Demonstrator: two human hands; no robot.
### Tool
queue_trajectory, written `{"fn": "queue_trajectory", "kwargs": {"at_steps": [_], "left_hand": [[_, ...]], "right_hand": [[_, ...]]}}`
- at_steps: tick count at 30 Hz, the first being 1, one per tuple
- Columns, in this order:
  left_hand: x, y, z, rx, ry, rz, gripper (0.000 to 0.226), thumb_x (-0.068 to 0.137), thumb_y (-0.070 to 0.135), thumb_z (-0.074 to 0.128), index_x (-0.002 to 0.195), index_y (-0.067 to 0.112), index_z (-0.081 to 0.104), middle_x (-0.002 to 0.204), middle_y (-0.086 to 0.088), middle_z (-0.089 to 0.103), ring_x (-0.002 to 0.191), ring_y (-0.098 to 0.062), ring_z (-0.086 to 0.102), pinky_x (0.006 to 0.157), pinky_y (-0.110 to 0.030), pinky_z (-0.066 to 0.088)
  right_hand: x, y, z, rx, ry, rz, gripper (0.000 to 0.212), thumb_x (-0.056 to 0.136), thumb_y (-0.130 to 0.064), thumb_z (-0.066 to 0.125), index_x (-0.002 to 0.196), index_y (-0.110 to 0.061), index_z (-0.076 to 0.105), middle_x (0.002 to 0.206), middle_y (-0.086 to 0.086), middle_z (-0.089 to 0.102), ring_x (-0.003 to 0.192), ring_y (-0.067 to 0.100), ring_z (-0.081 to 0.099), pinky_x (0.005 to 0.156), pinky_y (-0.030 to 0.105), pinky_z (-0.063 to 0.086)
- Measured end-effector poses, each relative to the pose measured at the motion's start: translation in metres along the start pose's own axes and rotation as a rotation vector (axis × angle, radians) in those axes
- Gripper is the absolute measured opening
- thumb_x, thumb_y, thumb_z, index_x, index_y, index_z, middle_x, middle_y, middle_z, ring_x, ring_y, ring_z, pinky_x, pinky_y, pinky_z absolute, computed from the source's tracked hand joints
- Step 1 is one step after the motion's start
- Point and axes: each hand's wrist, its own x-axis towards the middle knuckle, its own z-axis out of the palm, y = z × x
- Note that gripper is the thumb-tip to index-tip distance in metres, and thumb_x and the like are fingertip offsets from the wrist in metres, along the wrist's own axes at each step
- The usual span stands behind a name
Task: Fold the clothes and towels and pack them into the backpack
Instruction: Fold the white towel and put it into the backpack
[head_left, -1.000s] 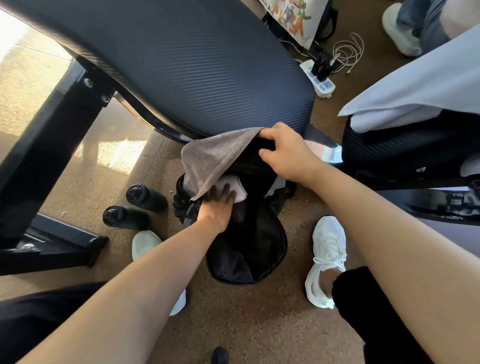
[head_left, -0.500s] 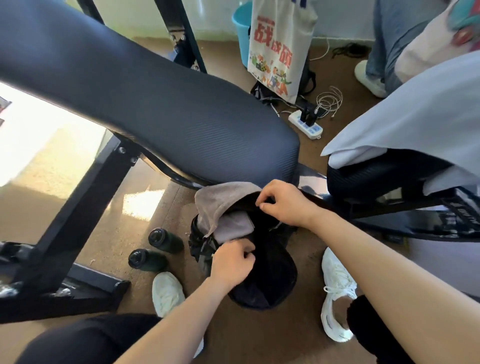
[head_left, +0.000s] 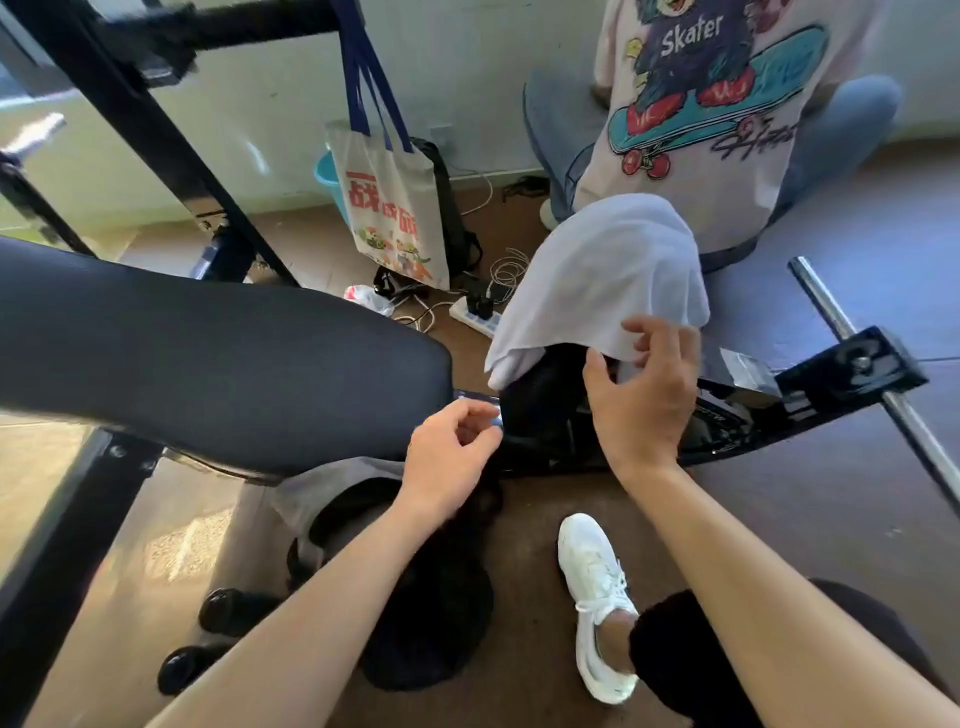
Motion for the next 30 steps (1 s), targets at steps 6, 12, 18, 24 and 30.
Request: {"fn": "queue_trajectory", "kwargs": {"at_steps": [6, 12, 18, 24, 30], "left_hand": [[0.036, 0.075, 0.058, 0.126, -0.042, 0.307, 0.072, 0.081, 0.029, 0.079, 0.144, 0.032, 0.043, 0.134, 0.004, 0.050, 0.115, -0.015, 0.056, 0.098, -0.040, 0.054], [0.055, 0.102, 0.092, 0.412, -0.126, 0.492, 0.111, 0.079, 0.030, 0.083, 0.153, 0.055, 0.003, 0.150, 0.006, 0.014, 0.140, -0.029, 0.032, 0.106, -0.043, 0.043], [0.078, 0.114, 0.080, 0.152, 0.053, 0.488, 0.041, 0.096, 0.018, 0.068, 0.136, 0.025, 0.065, 0.134, -0.004, 0.046, 0.125, -0.015, 0.047, 0.100, -0.022, 0.042], [0.073, 0.138, 0.043, -0.711, 0.035, -0.038, 0.027, 0.101, 0.041, 0.059, 0.095, 0.018, 0.072, 0.103, -0.010, 0.075, 0.102, -0.029, 0.072, 0.091, -0.045, 0.059], [0.062, 0.138, 0.012, -0.898, 0.223, -0.242, 0.029, 0.106, 0.047, 0.045, 0.116, 0.023, 0.059, 0.114, -0.007, 0.071, 0.104, -0.026, 0.070, 0.077, -0.041, 0.062]], "right_hand": [[0.032, 0.045, -0.016, -0.007, -0.232, 0.215, 0.067, 0.083, -0.015, 0.076, 0.140, -0.028, 0.045, 0.133, 0.004, 0.044, 0.108, 0.012, 0.044, 0.085, 0.015, 0.036], [0.047, 0.049, -0.015, 0.188, -0.183, 0.215, 0.018, 0.097, -0.022, 0.063, 0.080, -0.015, 0.063, 0.072, 0.007, 0.063, 0.072, 0.023, 0.061, 0.068, 0.037, 0.049], [0.046, 0.027, -0.024, 0.573, -0.368, 0.077, 0.017, 0.095, -0.030, 0.065, 0.108, -0.025, 0.074, 0.107, -0.003, 0.072, 0.105, 0.016, 0.065, 0.085, 0.028, 0.056], [0.056, 0.037, -0.016, 0.458, -0.319, 0.170, 0.068, 0.084, -0.016, 0.068, 0.147, -0.032, 0.046, 0.146, -0.008, 0.040, 0.136, 0.012, 0.041, 0.108, 0.037, 0.047], [0.061, 0.040, -0.004, 0.351, -0.241, 0.077, 0.088, 0.083, -0.010, 0.073, 0.155, -0.036, 0.030, 0.134, -0.005, 0.029, 0.126, 0.021, 0.045, 0.100, 0.041, 0.055]]}}
